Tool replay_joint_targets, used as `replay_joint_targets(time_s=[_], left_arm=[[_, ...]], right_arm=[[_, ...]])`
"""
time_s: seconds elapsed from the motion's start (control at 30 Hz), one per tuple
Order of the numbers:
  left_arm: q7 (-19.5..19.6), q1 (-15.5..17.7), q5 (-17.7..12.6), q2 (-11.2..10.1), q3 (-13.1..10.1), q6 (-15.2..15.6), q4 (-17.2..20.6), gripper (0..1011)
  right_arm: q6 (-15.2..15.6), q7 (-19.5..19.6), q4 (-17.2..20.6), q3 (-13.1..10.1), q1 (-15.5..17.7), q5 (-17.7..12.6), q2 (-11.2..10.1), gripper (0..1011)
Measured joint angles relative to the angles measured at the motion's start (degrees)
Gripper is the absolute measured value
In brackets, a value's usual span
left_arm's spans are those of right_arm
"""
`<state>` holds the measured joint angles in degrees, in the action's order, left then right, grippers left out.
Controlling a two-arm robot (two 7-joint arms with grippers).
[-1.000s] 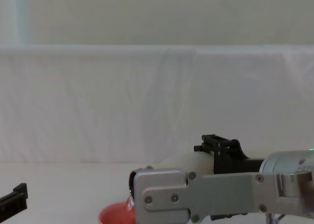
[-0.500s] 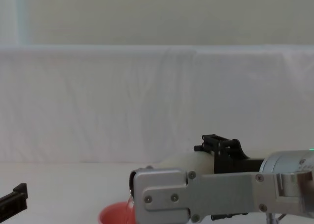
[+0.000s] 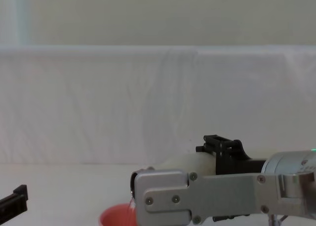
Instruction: Grasp the thermos with one hand and pour water into the cup lid.
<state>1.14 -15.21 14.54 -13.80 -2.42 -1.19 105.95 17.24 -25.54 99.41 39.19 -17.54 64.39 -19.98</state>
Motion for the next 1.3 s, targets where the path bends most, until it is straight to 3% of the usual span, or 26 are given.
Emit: replay_joint_targets(time_s=[0.7, 1.03, 1.2, 1.3], left_arm=[[0.0, 0.0, 0.0, 0.0, 0.0, 0.0, 0.0, 1001], [0.0, 0.0, 0.0, 0.0, 0.0, 0.0, 0.0, 1001], [0.0, 0.0, 0.0, 0.0, 0.0, 0.0, 0.0, 1001], [0.0, 0.0, 0.0, 0.0, 0.0, 0.0, 0.0, 1001]], right_arm=[[0.3, -0.3, 0.0, -0.2, 0.0, -0.1, 0.3, 959], [0.3, 1.3, 1.9, -2.8, 2.1, -3.6, 0.4, 959], [-0.1, 2.8, 3.4, -5.2, 3.8, -7.1, 0.7, 959], [-0.9, 4.1, 4.7, -7.7, 5.4, -11.0, 1.3, 959]])
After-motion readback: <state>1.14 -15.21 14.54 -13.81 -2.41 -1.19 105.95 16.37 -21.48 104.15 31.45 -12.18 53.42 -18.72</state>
